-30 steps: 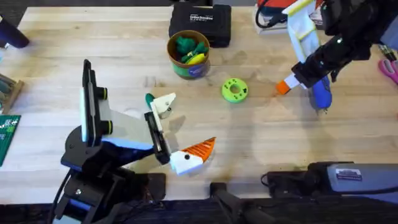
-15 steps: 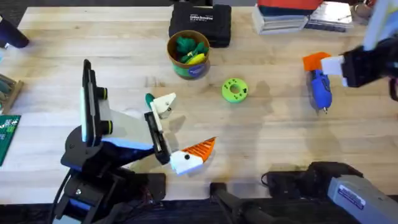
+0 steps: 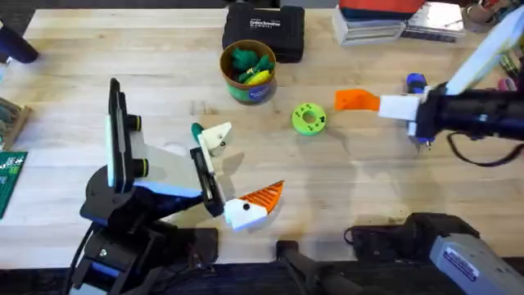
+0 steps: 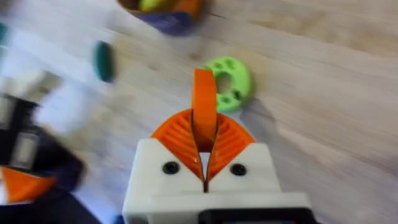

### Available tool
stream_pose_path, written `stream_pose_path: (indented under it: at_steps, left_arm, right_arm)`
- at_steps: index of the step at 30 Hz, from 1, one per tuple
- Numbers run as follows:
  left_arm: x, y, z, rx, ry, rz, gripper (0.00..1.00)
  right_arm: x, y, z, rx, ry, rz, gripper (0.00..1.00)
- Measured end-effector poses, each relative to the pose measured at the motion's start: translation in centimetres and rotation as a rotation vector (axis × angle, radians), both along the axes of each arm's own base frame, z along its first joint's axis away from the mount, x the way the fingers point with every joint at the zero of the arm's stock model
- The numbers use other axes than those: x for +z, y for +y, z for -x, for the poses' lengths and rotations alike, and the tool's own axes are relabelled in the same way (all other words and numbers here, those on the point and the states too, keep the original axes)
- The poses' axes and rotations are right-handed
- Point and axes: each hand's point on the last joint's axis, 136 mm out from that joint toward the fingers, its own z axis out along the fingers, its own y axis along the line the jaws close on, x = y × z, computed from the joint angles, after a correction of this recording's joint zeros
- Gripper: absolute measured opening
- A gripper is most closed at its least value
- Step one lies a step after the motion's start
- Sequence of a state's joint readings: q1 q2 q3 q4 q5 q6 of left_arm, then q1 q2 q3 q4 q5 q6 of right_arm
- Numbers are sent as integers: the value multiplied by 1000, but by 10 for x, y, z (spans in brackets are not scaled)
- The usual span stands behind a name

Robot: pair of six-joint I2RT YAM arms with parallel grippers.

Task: Pick up the gripper from the table and insert it into the empty holder that is missing its gripper. Then pick up a screw, insert it into the mounting hole, and use the screwdriver to tighten it. Finally, clean up the table by picking up the vegetable and placing it into the bucket.

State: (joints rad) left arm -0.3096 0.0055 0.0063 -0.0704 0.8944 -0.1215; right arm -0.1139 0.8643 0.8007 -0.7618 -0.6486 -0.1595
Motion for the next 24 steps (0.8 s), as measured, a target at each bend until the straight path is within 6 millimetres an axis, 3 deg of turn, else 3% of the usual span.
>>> stream_pose_path:
  at_steps: [6,10,17,24]
  left_arm:
    - [0,0,0,0,0,0,985]
    - [0,0,0,0,0,0,985]
    - [0,0,0,0,0,0,985]
    - [0,0,0,0,0,0,985]
  right_arm:
    - [-11,44,-2,70,145,-336,15]
    - [-18,70,2,112,304,-458,15]
    - [-27,117,5,196,496,-546,15]
    - [-31,150,11,254,605,-587,15]
